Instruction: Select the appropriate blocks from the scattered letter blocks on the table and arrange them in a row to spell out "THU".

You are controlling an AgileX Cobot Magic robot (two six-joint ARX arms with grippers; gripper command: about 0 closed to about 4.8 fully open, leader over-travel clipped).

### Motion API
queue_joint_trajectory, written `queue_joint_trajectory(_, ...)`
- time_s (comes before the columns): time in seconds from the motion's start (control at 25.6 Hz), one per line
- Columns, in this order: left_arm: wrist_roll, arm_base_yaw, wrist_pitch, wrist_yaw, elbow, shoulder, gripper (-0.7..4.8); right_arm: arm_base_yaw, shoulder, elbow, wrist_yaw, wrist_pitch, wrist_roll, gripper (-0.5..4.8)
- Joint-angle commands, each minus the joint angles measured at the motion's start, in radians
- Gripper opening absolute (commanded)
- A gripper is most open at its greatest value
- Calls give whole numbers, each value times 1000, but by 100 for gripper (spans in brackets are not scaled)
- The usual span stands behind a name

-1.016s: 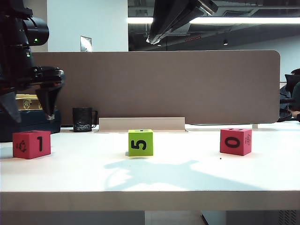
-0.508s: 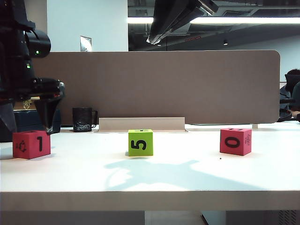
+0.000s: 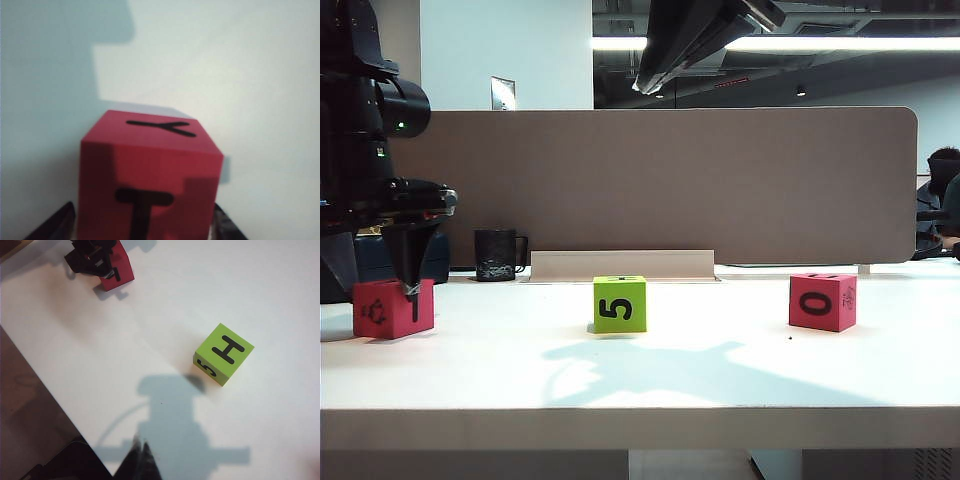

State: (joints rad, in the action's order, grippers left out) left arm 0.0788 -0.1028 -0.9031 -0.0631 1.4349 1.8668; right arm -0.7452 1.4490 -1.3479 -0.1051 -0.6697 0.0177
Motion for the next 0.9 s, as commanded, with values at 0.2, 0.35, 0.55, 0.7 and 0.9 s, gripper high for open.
queue_joint_trajectory(0.2,-4,-18,3,-5,1,-2,331,-2,-2,-3,0,15,3,-5)
queue_joint_trajectory(0.35,-4,-68,27,-2,1,0,330,-2,-2,-3,-1,15,3,-5)
queue_joint_trajectory(0.55,-14,-96,46,-2,1,7,268,-2,-2,-3,-1,4,3,-5)
queue_joint_trajectory(0.7,-35,-114,54,-3,1,19,268,-2,-2,-3,-1,4,3,-5)
queue_joint_trajectory(0.9,-34,-142,70,-3,1,44,268,-2,-2,-3,-1,3,3,-5)
